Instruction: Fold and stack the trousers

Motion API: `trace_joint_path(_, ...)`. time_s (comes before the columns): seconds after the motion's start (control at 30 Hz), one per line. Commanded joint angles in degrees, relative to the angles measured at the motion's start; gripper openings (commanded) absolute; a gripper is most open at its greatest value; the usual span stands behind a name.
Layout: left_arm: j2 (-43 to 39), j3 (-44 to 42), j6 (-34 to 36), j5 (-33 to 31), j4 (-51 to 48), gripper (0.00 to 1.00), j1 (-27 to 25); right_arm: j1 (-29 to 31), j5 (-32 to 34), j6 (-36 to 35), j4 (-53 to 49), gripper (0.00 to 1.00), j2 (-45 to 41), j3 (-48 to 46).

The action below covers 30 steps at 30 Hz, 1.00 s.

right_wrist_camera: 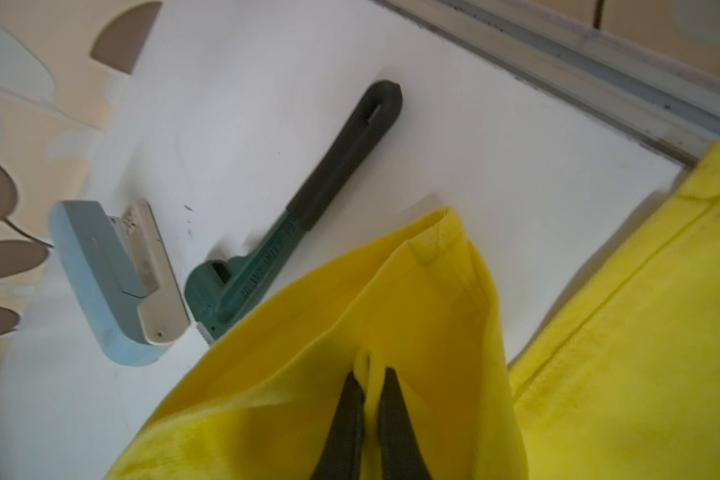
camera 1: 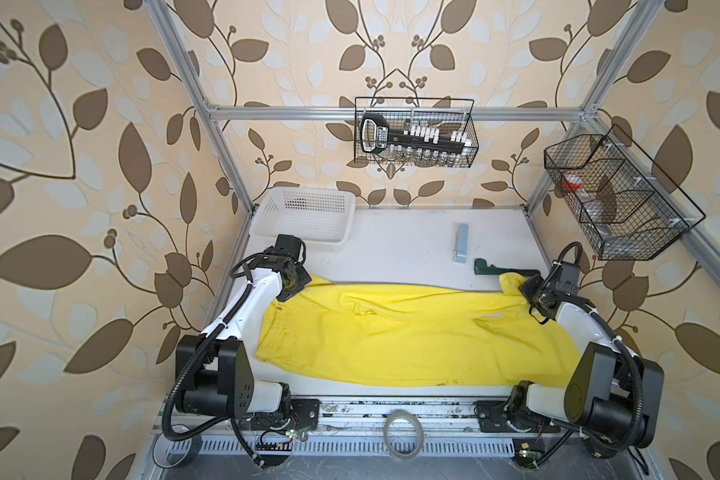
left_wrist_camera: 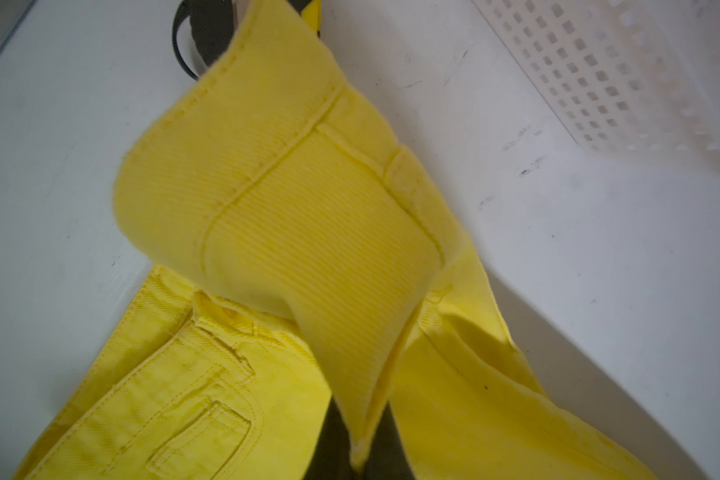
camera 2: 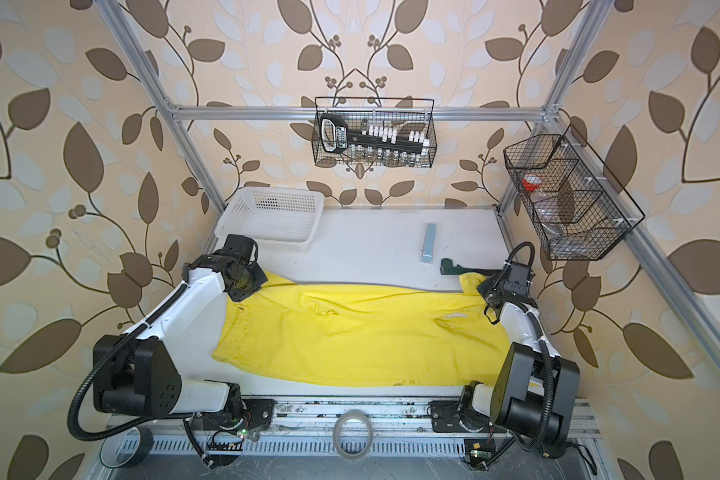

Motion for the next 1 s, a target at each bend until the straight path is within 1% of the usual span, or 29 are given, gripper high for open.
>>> trace_joint_path(0.0, -3.6, -0.2, 1.5, -4.4, -2.2, 0.0, 0.0, -0.9, 0.5, 3.2, 3.8, 0.03, -0.3, 2.9)
trace_joint_path(0.13, -3.5, -2.5, 1.0, -3.4, -1.3, 0.0, 0.0, -1.4, -0.9, 6.9, 7.6, 0.05, 2.5, 2.6)
trace_joint_path(0.23, -4.1, -5.1, 0.7, -3.5, -0.5, 0.0, 0.0, -1.7, 1.3, 7.9, 5.4, 0.1, 4.8, 2.9)
trace_joint_path(0.3, -4.1, -6.7, 0.6, -3.2, 0.2, 0.0, 0.0, -1.7, 2.9, 7.6, 3.2, 0.12, 6.3, 2.7)
trace_joint_path(0.37, -3.6, -8.1, 0.4, -1.7, 0.7, 0.0, 0.0, -1.8, 6.5, 7.0, 1.7, 0.16, 7.1, 1.7)
trace_joint_path(0.43, -3.4, -9.3, 0.4, 0.3, 1.3, 0.0, -0.2, -2.4, 7.4, 6.0, 1.3, 0.19, 7.2, 0.8)
trace_joint_path(0.5, -3.6, -10.3, 0.5, 0.5, 1.2, 0.0, -0.4, -3.4, 7.8, 5.2, 0.3, 0.22, 6.2, -0.2)
trace_joint_path(0.57, -4.2, -11.5, 0.7, 0.7, 1.2, 0.0, -0.4, -4.3, 10.0, 4.1, -1.4, 0.28, 4.2, -1.0)
trace_joint_path(0.63, -4.6, -12.1, 0.9, 0.5, 0.8, 0.0, -0.5, -5.8, 10.7, 3.0, -3.2, 0.33, 2.0, -1.3)
trace_joint_path(0.73, -5.3, -12.9, 1.3, 0.7, 0.5, 0.0, -0.4, -6.3, 11.3, -0.8, -6.2, 0.34, -2.6, -0.3)
trace_joint_path(0.77, -5.5, -13.1, 1.4, 0.9, 0.4, 0.03, -0.4, -5.1, 12.1, -2.8, -6.7, 0.35, -4.5, 0.3)
trace_joint_path(0.8, -5.6, -13.2, 1.5, 1.1, 0.1, 0.07, -0.5, -3.6, 13.5, -4.5, -7.7, 0.37, -5.6, 1.4)
trace_joint_path(0.9, -6.3, -14.0, 1.8, 2.0, -0.5, 0.13, -0.6, 5.2, 21.7, -9.5, -13.5, 0.51, -5.9, 6.5)
trace_joint_path(0.93, -6.7, -14.3, 1.9, 2.0, -0.8, 0.15, -0.7, 7.8, 23.4, -10.1, -14.1, 0.54, -5.7, 7.5)
trace_joint_path(0.97, -7.2, -14.4, 2.1, 1.9, -1.1, 0.18, -0.6, 9.6, 23.7, -10.9, -13.8, 0.55, -5.4, 8.0)
